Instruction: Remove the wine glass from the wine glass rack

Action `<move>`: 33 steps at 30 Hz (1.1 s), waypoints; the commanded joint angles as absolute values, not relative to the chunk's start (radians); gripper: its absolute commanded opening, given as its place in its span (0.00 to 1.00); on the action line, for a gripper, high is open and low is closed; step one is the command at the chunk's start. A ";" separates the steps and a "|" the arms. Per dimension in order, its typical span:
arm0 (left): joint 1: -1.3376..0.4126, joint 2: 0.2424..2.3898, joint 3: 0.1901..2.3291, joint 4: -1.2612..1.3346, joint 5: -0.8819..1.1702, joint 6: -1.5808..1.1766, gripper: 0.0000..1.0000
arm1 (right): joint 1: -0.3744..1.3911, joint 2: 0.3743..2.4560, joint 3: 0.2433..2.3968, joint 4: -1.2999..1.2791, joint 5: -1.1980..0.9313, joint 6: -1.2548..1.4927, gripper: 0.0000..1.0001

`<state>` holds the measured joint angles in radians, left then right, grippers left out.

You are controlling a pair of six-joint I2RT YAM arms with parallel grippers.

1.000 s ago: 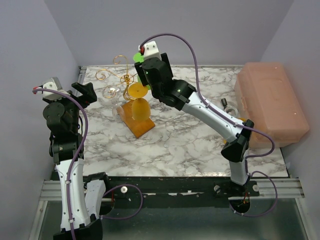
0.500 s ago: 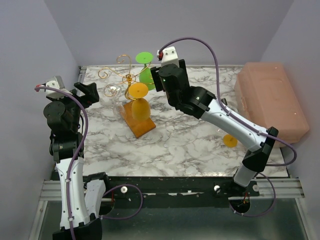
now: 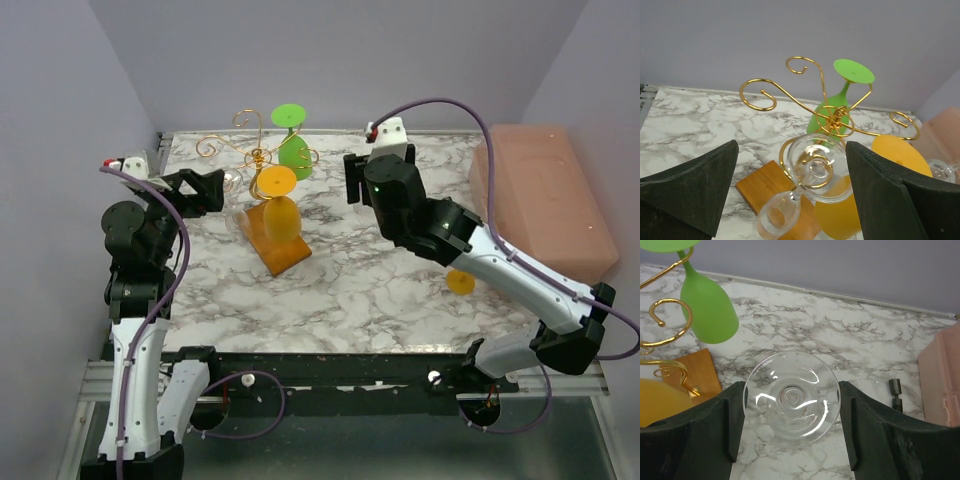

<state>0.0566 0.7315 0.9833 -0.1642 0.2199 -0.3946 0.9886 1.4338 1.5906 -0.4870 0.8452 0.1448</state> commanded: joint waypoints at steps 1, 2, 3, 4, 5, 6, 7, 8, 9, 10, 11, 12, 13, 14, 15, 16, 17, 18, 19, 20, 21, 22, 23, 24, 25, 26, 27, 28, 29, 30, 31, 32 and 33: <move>-0.066 0.733 1.052 -0.208 0.212 -0.298 0.90 | 0.993 1.330 1.511 -0.451 0.827 0.243 0.72; -0.091 0.736 1.069 -0.217 0.211 -0.289 0.91 | 0.994 1.315 1.493 -0.452 0.816 0.262 0.71; -0.113 0.736 1.085 -0.238 0.210 -0.278 0.91 | 0.993 1.292 1.471 -0.453 0.808 0.281 0.71; -0.137 0.733 1.103 -0.254 0.208 -0.269 0.91 | 0.993 1.275 1.455 -0.453 0.796 0.298 0.71; -0.159 0.732 1.116 -0.266 0.207 -0.260 0.91 | 0.994 1.256 1.436 -0.453 0.783 0.314 0.71; -0.184 0.730 1.133 -0.282 0.203 -0.250 0.91 | 0.994 1.239 1.421 -0.453 0.774 0.329 0.71; -0.203 0.730 1.147 -0.297 0.206 -0.246 0.91 | 0.994 1.220 1.410 -0.454 0.762 0.347 0.71; -0.217 0.730 1.162 -0.314 0.223 -0.245 0.91 | 0.993 1.199 1.399 -0.455 0.750 0.361 0.71; -0.228 0.731 1.178 -0.333 0.242 -0.248 0.91 | 0.993 1.186 1.391 -0.454 0.737 0.373 0.71; -0.237 0.731 1.187 -0.347 0.266 -0.255 0.91 | 0.993 1.168 1.383 -0.454 0.729 0.384 0.71; -0.246 0.730 1.196 -0.359 0.290 -0.261 0.91 | 0.993 1.154 1.376 -0.454 0.719 0.396 0.71; -0.252 0.729 1.202 -0.367 0.319 -0.271 0.91 | 0.993 1.137 1.368 -0.454 0.711 0.404 0.71; -0.259 0.726 1.207 -0.374 0.353 -0.278 0.91 | 0.993 1.125 1.359 -0.453 0.701 0.413 0.70; -0.264 0.723 1.211 -0.378 0.384 -0.288 0.91 | 0.993 1.110 1.353 -0.449 0.691 0.417 0.71; -0.272 0.721 1.215 -0.384 0.425 -0.296 0.91 | 0.993 1.096 1.344 -0.443 0.677 0.423 0.70; -0.278 0.719 1.219 -0.386 0.461 -0.306 0.91 | 0.993 1.083 1.336 -0.437 0.666 0.429 0.70; -0.285 0.717 1.221 -0.384 0.503 -0.323 0.92 | 0.993 1.070 1.329 -0.433 0.653 0.435 0.70; -0.293 0.717 1.221 -0.385 0.534 -0.339 0.92 | 0.993 1.060 1.325 -0.433 0.644 0.443 0.70; -0.299 0.715 1.221 -0.379 0.571 -0.360 0.92 | 0.994 1.046 1.323 -0.434 0.635 0.451 0.70; -0.307 0.714 1.217 -0.371 0.603 -0.378 0.92 | 0.993 1.034 1.321 -0.433 0.621 0.465 0.70; -0.314 0.707 1.209 -0.359 0.624 -0.402 0.92 | 0.993 1.017 1.315 -0.426 0.608 0.476 0.70; -0.320 0.701 1.195 -0.341 0.640 -0.424 0.92 | 0.993 1.002 1.306 -0.415 0.588 0.487 0.69; -0.324 0.690 1.179 -0.315 0.663 -0.467 0.92 | 0.993 0.980 1.291 -0.391 0.567 0.499 0.69; -0.327 0.684 1.160 -0.284 0.679 -0.501 0.92 | 0.993 0.968 1.280 -0.377 0.551 0.508 0.69; -0.330 0.679 1.142 -0.248 0.701 -0.544 0.93 | 0.994 0.950 1.270 -0.359 0.537 0.516 0.69; -0.336 0.676 1.125 -0.208 0.725 -0.588 0.93 | 0.994 0.936 1.264 -0.347 0.523 0.527 0.69; -0.343 0.675 1.117 -0.187 0.737 -0.617 0.93 | 0.993 0.929 1.262 -0.341 0.514 0.532 0.68; -0.352 0.671 1.108 -0.166 0.740 -0.645 0.93 | 0.994 0.922 1.265 -0.341 0.504 0.538 0.68; -0.362 0.668 1.102 -0.154 0.741 -0.663 0.93 | 0.993 0.919 1.269 -0.341 0.493 0.541 0.69; -0.369 0.664 1.094 -0.137 0.739 -0.681 0.93 | 0.993 0.916 1.276 -0.341 0.481 0.545 0.68; -0.377 0.659 1.083 -0.113 0.736 -0.700 0.93 | 0.993 0.913 1.280 -0.341 0.476 0.550 0.68; -0.383 0.652 1.068 -0.091 0.732 -0.715 0.93 | 0.993 0.910 1.284 -0.338 0.471 0.557 0.68; -0.389 0.647 1.050 -0.065 0.724 -0.732 0.93 | 0.993 0.905 1.288 -0.335 0.469 0.563 0.68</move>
